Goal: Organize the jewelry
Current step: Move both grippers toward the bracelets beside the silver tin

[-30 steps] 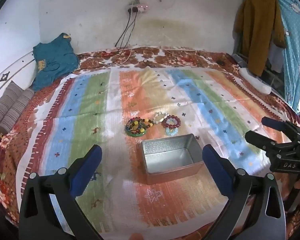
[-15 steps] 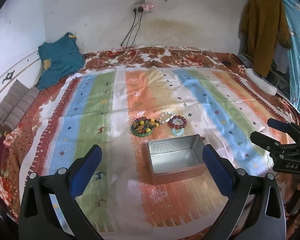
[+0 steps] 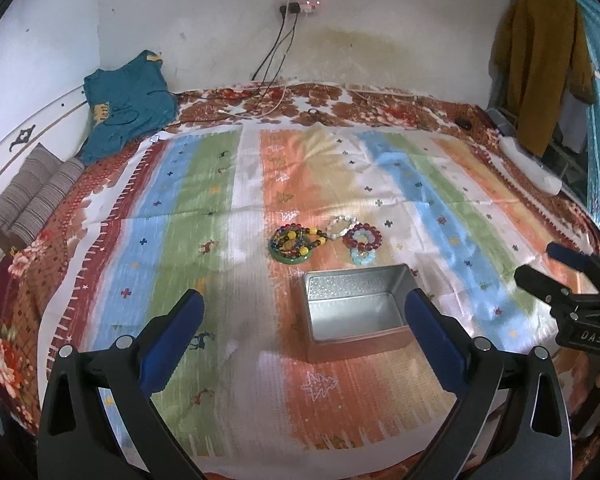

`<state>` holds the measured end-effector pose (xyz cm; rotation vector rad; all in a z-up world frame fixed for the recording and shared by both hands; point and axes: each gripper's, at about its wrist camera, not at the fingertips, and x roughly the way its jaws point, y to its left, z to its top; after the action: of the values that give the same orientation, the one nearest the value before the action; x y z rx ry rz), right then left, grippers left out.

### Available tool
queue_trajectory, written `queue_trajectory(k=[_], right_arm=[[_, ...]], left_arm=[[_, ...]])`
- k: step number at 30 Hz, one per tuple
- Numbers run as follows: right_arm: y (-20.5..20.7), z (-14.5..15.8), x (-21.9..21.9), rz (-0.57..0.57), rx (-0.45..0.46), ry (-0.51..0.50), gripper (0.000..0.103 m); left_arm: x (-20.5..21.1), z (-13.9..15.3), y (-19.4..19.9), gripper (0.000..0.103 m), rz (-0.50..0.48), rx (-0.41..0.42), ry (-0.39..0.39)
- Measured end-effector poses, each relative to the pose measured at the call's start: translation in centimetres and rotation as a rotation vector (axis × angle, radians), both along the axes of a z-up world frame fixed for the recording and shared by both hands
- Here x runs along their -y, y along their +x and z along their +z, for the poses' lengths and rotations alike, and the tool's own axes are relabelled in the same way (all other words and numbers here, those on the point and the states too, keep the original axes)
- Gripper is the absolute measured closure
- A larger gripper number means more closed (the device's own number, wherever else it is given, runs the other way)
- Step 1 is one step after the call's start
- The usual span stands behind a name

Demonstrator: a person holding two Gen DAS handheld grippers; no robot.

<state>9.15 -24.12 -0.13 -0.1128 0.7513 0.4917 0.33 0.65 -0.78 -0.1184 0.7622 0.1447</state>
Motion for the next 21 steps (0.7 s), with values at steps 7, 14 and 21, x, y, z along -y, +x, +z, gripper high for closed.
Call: queue_trajectory(k=[7, 14, 21], right_arm=[[0.1, -0.3, -0.3, 0.010, -0.004, -0.018, 0.004], [0.8, -0.5, -0.2, 0.001, -0.033, -0.010, 0.004], [2.3, -0.8, -0.7, -0.001, -0.043, -0.029, 0.004]], left_arm=[[-0.5, -0.4, 0.1, 0.005, 0.012, -0.013, 0.003], [-1.1, -0.6, 0.7, 0.005, 0.023, -0.037, -0.025], [-0.9, -0.7, 2.5, 0.005, 0.023, -0.058, 0.003]])
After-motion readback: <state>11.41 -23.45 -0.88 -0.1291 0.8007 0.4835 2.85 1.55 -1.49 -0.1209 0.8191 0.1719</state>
